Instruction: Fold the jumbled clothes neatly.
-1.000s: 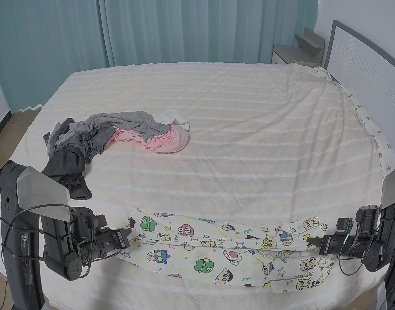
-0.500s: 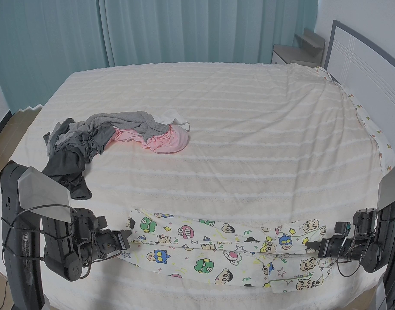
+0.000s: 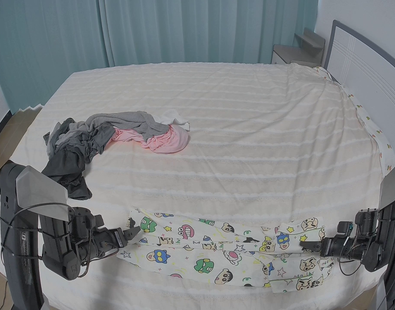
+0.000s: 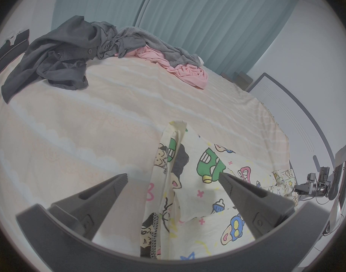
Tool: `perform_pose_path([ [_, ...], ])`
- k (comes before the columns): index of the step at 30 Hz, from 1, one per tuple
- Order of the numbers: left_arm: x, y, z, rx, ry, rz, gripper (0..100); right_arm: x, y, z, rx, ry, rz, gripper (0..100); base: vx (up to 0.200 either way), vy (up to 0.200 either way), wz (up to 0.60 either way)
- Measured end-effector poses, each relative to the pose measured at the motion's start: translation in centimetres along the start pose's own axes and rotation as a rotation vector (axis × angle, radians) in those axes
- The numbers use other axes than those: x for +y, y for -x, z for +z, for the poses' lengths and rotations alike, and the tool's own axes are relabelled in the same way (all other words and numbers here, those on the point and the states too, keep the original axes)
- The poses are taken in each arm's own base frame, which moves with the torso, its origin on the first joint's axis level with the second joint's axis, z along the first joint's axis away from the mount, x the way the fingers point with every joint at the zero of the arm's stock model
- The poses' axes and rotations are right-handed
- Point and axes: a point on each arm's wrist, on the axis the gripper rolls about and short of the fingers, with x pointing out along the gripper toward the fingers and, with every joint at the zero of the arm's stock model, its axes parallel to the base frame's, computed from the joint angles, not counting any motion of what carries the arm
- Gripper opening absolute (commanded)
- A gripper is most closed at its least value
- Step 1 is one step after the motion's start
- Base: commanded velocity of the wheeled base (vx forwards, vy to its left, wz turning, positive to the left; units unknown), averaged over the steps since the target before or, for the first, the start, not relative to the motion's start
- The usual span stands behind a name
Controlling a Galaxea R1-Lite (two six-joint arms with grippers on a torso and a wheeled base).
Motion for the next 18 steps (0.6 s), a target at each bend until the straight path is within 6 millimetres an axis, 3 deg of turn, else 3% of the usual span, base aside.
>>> perform_pose_path([
  [12,-0.7,2.8,4.4,-0.178,0.220,-0.045,100,0.0,2.8,3.0,-0.185,0.020,-0.024,100,0.000,0.000,0.00],
  [18,-1.5,4.6,5.8,-0.235,0.309,-0.090,100,0.9,1.8,5.8,-0.284,0.082,-0.021,100,0.000,0.000,0.00],
])
